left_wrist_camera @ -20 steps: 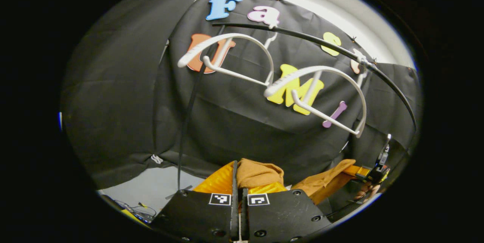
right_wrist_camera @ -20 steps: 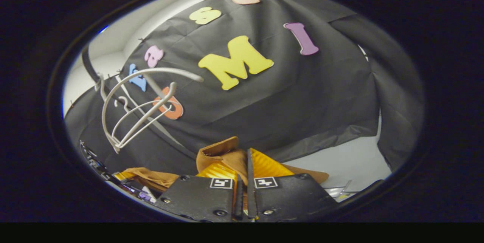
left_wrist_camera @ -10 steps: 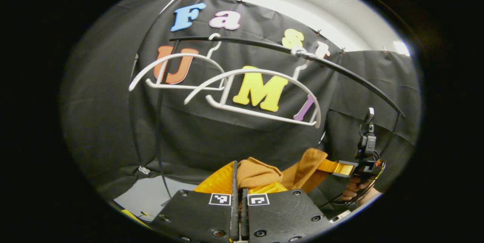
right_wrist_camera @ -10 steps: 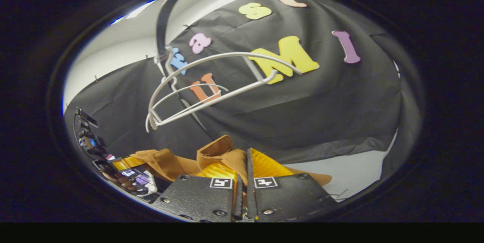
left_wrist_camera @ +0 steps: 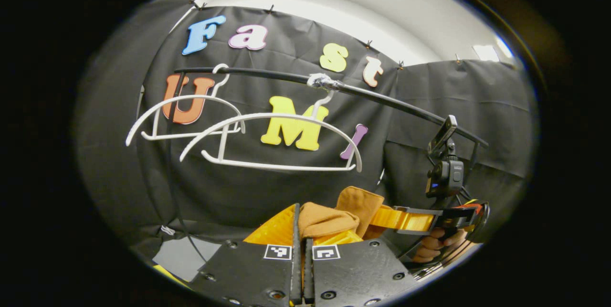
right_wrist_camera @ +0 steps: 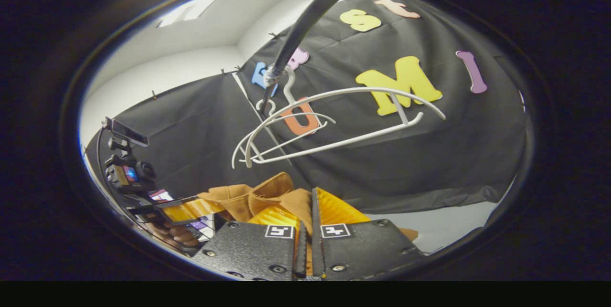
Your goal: Grasp the clothes on the hanger with both hands and then place them into the laundry hamper below.
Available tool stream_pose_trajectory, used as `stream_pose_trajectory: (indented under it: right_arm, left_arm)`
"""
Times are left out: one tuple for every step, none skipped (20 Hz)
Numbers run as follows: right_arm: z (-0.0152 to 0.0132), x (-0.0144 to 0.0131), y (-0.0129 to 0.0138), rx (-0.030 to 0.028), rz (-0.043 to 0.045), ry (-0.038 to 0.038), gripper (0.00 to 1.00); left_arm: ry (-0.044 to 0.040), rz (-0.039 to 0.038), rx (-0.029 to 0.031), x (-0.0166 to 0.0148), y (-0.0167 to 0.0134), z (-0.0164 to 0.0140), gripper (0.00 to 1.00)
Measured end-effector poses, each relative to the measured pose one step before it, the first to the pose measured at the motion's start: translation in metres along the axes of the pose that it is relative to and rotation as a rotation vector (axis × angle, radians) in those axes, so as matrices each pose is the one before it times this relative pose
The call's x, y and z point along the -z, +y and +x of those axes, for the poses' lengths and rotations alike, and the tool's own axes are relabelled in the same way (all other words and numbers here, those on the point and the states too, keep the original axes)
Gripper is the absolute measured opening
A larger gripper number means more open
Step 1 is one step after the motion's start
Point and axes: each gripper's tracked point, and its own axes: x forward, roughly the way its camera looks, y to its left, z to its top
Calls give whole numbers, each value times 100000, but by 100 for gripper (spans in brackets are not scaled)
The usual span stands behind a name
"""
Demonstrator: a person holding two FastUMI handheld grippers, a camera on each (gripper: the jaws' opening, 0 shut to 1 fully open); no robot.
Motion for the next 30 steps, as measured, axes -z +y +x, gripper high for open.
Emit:
stream_pose_trajectory:
  right_arm:
    - [297,673,-627,1836,649,1412,6]
    - [332,881,-470,1362,407,1705,6]
    - [552,812,-592,1233,1039,1803,7]
    - [496,1146,-419,903,538,2304,8]
    - [583,932,-755,2446,657,2022,8]
    - [668,1032,-770,1843,182,2479,7]
    - [609,1143,-986,2937,837,2903,6]
    - [831,1801,-932,1916,2309,3272,7]
    - [1085,1321,-441,1414,2385,3261,8]
    - [1327,1138,-545,1506,1703,2881,6]
    - [1043,924,-817,2664,1210,2337,8]
    - [554,963,-1021,2534,939,2097,6]
    - [792,1131,-1030,2889,1380,2463,6]
    - [902,1333,-1017,1880,1767,2205,6]
    - [945,1043,-893,2951,1549,2493,10]
    - [919,936,-964,2132,1408,1834,8]
    - [961,1019,-990,2617,1226,2323,6]
    - [931,1057,-1034,2567,1652,2418,8]
    - [913,1050,-1082,2732,1399,2860,8]
    - [351,862,-716,1842,1855,2238,8]
    - [546,645,-476,1623,1156,2097,8]
    - [955,795,-850,2438,1512,1702,8]
    - [888,566,-801,2246,977,1416,6]
    - [185,591,-617,2774,1139,1472,6]
    - [526,459,-412,1893,1025,1596,8]
    - [652,586,-709,2434,1476,1739,8]
    - [562,426,-480,1280,1124,2147,8]
    - [542,756,-725,2143,1074,2143,6]
    - [554,408,-607,1920,473,2043,8]
    - [645,298,-513,2775,269,1526,8]
  left_arm:
    - [2320,1040,-1680,731,632,285,2]
    - [1889,1216,-832,775,441,388,8]
    - [2380,169,354,933,0,522,8]
    - [2594,-346,476,1023,196,364,2]
    - [2367,-207,97,947,478,571,8]
    - [2682,1145,-1583,1375,770,593,2]
    - [3024,2031,-3880,1325,1239,527,2]
    - [4234,730,-1845,1644,832,546,2]
    - [3493,-309,-343,1608,397,533,2]
    - [3098,-566,107,1341,510,617,0]
    - [2986,-864,-32,1289,353,718,2]
    - [2875,-927,75,1162,501,776,2]
    - [2546,-795,246,1095,197,556,2]
    - [2753,-833,452,1277,185,679,2]
    - [2476,-909,521,1263,191,740,2]
    - [2443,-874,341,1317,393,995,2]
    - [3121,-1590,401,1384,231,911,2]
    - [3212,-1352,531,949,69,1006,2]
    - [3259,-953,536,638,-85,779,2]
    - [2268,-529,411,884,-73,1054,2]
    - [2269,-361,883,845,-280,592,2]
    - [1761,-146,77,681,-200,835,2]
    - [2176,151,-91,928,-240,842,2]
    - [2145,-49,-1238,809,-14,729,2]
    - [2393,373,-1306,1138,-48,466,2]
    - [1417,1637,-2700,735,314,690,2]
    - [3199,1901,-1793,1091,235,611,2]
    - [2177,1981,120,975,-155,626,2]
    - [2766,1532,-569,776,-4,769,2]
    - [2105,402,328,846,-449,384,2]
